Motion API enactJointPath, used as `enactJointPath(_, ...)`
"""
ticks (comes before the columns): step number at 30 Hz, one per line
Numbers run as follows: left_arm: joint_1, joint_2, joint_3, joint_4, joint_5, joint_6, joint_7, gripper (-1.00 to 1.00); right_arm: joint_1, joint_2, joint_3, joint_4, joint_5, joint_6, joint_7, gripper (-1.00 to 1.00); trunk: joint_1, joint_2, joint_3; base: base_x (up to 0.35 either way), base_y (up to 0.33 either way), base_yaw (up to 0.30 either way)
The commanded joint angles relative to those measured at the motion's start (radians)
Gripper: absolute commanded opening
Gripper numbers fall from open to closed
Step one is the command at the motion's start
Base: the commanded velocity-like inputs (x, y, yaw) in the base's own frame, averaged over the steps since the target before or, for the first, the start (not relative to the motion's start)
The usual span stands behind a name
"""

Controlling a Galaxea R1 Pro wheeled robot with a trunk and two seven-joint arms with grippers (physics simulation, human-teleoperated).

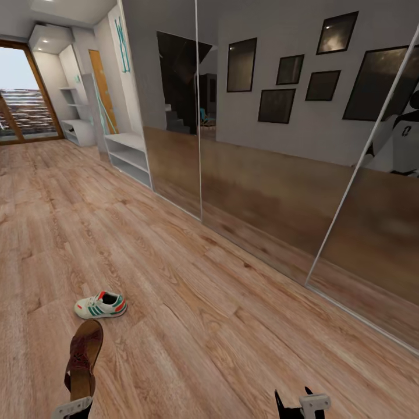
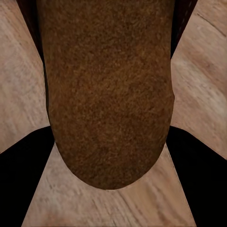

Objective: Pick up the two gym shoes and the two sandals from the corridor floor and place them onto the hallstand (shoe rack) in the corridor, making sure they are on the rack and not on the floor. Arrange them so the two gym shoes are next to each other and the two sandals are next to each other.

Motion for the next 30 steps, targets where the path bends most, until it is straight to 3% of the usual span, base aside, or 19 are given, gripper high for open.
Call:
enactJointPath(1, -0.001, 0.000, 0.009, 0.000, -0.009, -0.004, -0.004, -1.00, -0.001, -0.001, 0.001, 0.001, 0.001, -0.003, 0.000, 1.00, 0.000, 0.000, -0.001, 0.286, 0.000, 0.008)
enactJointPath(13, 0.000, 0.000, 0.009, 0.002, -0.010, -0.005, -0.004, -1.00, -0.001, 0.001, 0.003, 0.001, 0.002, -0.003, 0.002, 1.00, 0.000, 0.000, -0.006, 0.286, 0.000, 0.198)
enactJointPath(30, 0.002, 0.000, 0.009, 0.002, -0.009, -0.006, -0.005, -1.00, -0.001, 0.000, 0.002, 0.001, 0.002, -0.003, 0.002, 1.00, 0.000, 0.000, -0.016, 0.023, 0.000, 0.257)
